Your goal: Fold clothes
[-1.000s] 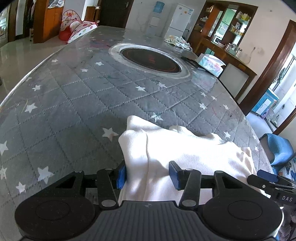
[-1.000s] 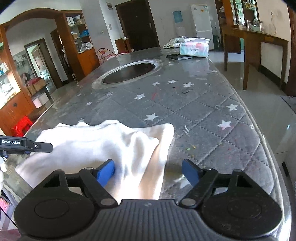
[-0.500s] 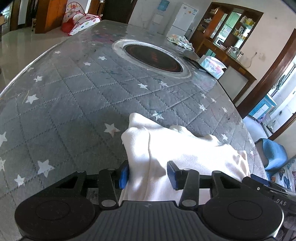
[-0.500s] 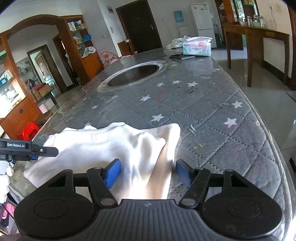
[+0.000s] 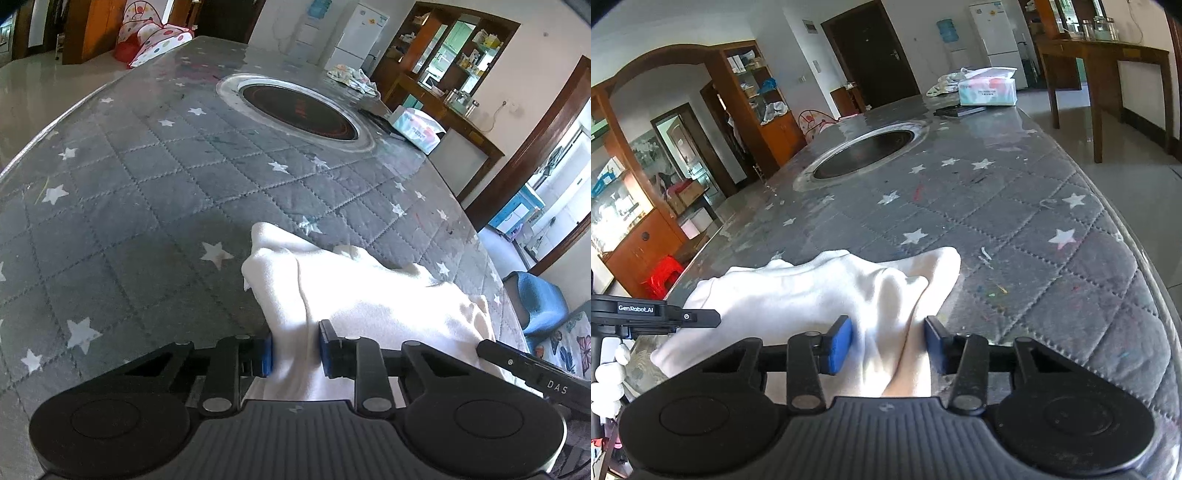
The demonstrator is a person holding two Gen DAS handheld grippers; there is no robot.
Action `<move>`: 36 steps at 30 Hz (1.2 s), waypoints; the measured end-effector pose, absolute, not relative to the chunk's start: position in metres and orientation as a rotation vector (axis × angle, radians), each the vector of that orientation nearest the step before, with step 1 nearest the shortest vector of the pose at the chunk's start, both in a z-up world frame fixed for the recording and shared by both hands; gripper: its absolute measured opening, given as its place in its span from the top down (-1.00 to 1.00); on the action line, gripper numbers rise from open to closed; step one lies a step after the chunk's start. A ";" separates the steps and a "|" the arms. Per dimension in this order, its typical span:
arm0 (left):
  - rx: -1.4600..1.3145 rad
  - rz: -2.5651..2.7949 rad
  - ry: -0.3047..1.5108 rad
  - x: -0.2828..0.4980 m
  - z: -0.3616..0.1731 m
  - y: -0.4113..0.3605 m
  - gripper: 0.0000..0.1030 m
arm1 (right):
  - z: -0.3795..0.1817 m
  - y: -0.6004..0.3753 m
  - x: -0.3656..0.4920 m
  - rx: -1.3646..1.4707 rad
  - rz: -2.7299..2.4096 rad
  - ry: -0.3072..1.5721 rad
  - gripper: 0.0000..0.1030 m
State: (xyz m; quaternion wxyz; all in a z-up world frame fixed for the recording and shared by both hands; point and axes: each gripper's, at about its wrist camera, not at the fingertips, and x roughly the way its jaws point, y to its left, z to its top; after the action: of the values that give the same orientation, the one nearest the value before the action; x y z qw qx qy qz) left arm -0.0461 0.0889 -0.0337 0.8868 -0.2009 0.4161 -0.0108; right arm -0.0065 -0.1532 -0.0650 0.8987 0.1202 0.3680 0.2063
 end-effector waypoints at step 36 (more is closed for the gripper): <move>-0.234 -0.060 0.773 -0.044 -0.003 0.057 0.64 | -0.042 -0.136 -0.018 0.231 0.448 0.639 0.70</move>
State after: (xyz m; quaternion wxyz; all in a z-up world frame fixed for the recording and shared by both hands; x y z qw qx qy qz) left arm -0.0438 0.0568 -0.0030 0.9191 -0.1137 0.3762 -0.0293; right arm -0.0176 -0.1357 -0.0425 0.9184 0.1122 0.3108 0.2178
